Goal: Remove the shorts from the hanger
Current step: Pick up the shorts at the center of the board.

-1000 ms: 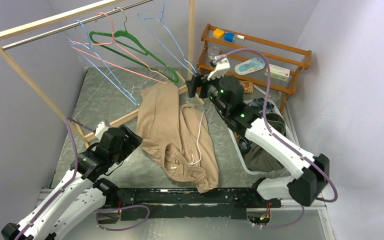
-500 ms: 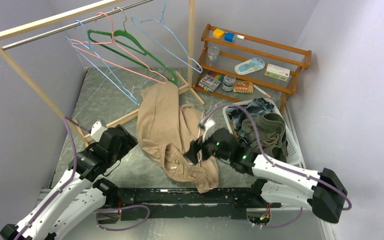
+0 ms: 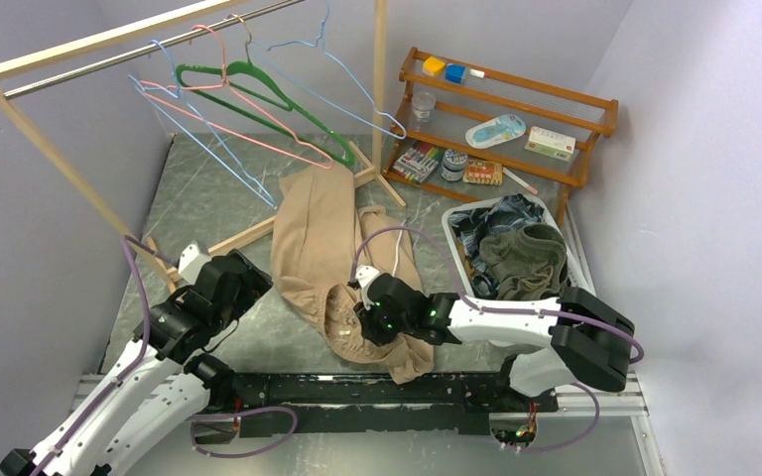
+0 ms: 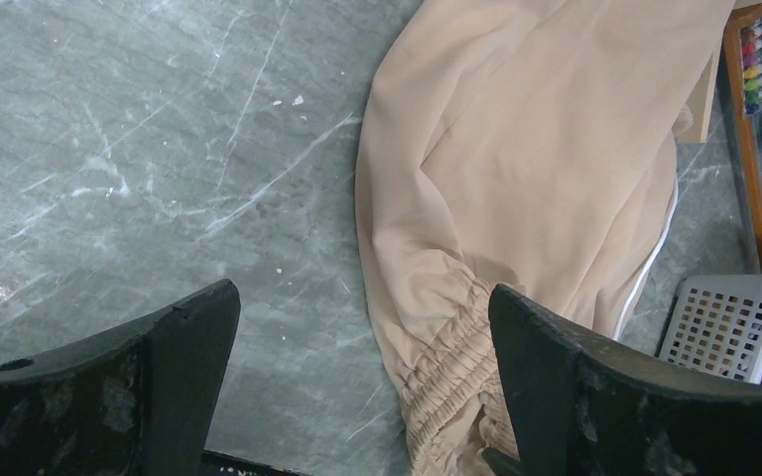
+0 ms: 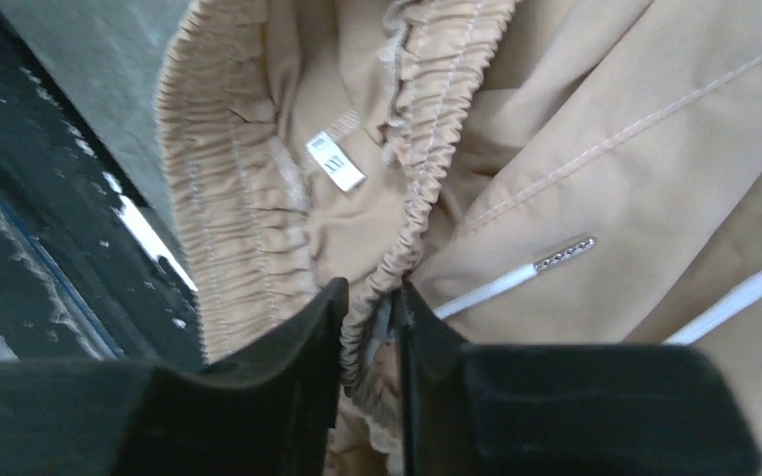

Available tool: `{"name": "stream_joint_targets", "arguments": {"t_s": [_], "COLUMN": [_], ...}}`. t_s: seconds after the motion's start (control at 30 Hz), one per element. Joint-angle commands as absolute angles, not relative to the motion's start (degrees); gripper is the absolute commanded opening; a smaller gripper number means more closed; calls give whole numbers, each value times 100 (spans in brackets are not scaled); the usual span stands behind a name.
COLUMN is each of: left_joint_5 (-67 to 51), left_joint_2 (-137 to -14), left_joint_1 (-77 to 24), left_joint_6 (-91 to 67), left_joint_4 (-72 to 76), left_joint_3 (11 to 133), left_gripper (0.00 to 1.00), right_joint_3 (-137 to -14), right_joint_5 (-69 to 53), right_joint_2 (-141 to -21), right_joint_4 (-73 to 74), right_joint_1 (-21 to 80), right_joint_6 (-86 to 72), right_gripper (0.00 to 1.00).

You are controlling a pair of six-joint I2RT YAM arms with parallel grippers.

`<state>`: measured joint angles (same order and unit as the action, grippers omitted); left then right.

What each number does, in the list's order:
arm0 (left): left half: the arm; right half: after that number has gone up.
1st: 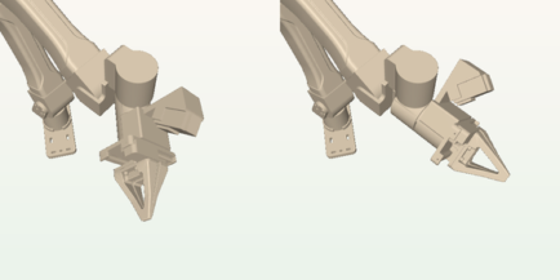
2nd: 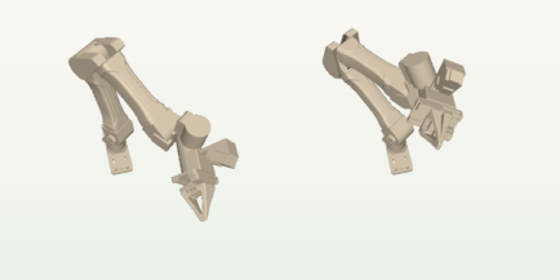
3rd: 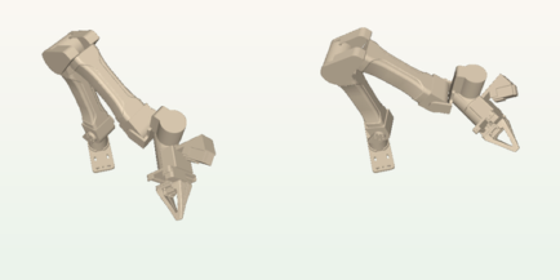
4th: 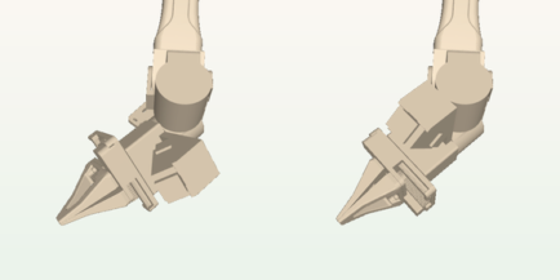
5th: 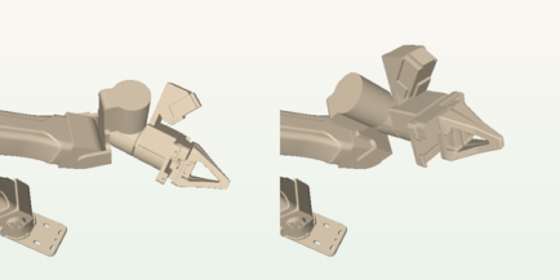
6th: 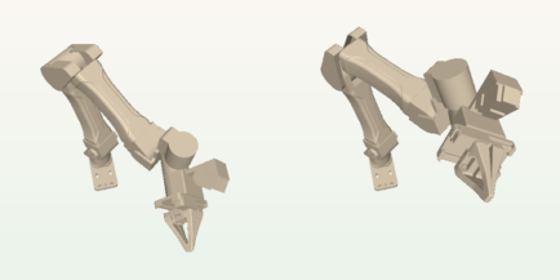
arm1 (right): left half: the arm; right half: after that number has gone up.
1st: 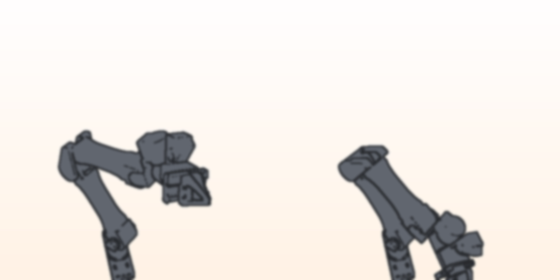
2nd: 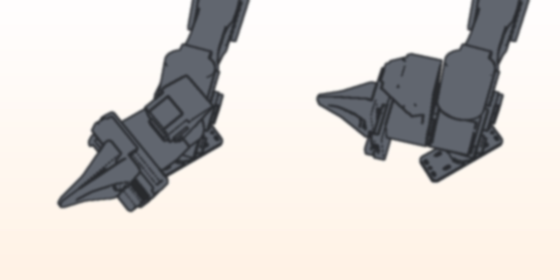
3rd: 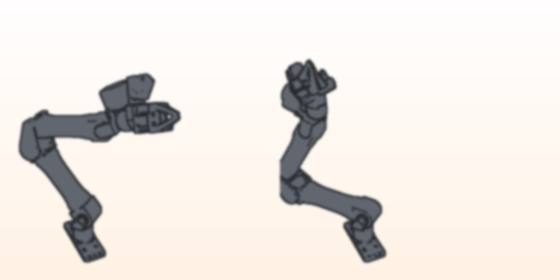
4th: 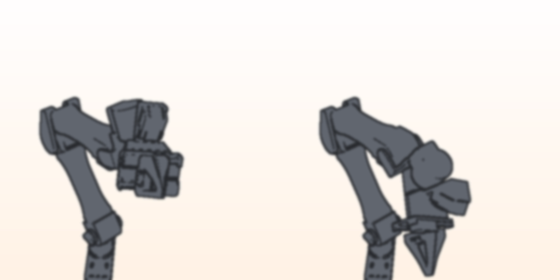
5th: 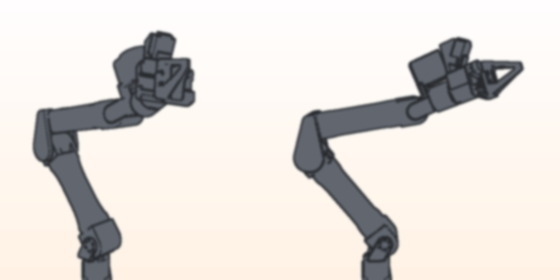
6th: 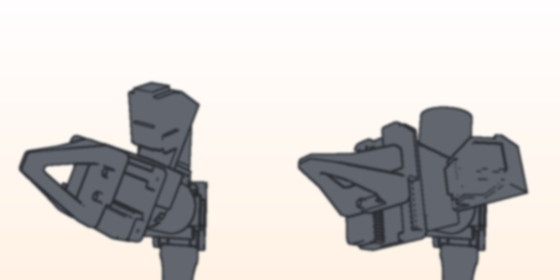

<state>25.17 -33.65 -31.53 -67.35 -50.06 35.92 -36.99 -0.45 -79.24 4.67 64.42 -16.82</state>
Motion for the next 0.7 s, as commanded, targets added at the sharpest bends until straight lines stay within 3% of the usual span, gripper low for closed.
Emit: {"name": "stream_joint_targets", "arguments": {"t_s": [0.0, 0.03, 0.13, 0.27, 0.47, 0.5, 0.67], "left_joint_5": [2468, 2462, 2429, 2405, 2372, 2371, 2373], "left_joint_2": [-3274, -3265, -3240, -3249, -3243, -3243, -3226], "left_joint_1": [-3115, -3113, -3111, -3111, -3111, -3109, -3111], "left_joint_6": [-6793, -6795, -6748, -6758, -6731, -6723, -6739], "left_joint_4": [-5123, -5118, -5060, -5045, -5009, -5010, -5017], "left_joint_3": [3552, 3546, 3509, 3490, 3480, 3469, 3472], "left_gripper": [99, 99, 98, 98, 97, 97, 97], "right_joint_3": [-3876, -3845, -3780, -4009, -4487, -4518, -4650], "right_joint_5": [-306, -459, -925, -841, 124, 296, 1563], "right_joint_2": [-7733, -7674, -7705, -8214, -8929, -8986, -9351], "right_joint_4": [158, 19, -239, 99, 627, 610, 754], "right_joint_1": [6561, 6578, 6648, 6954, 7581, 7668, 8085], "right_joint_6": [-1845, -1929, -2071, -1882, -1672, -1699, -1879], "right_gripper": [16, 18, 46, 59, 70, 83, 86]}}
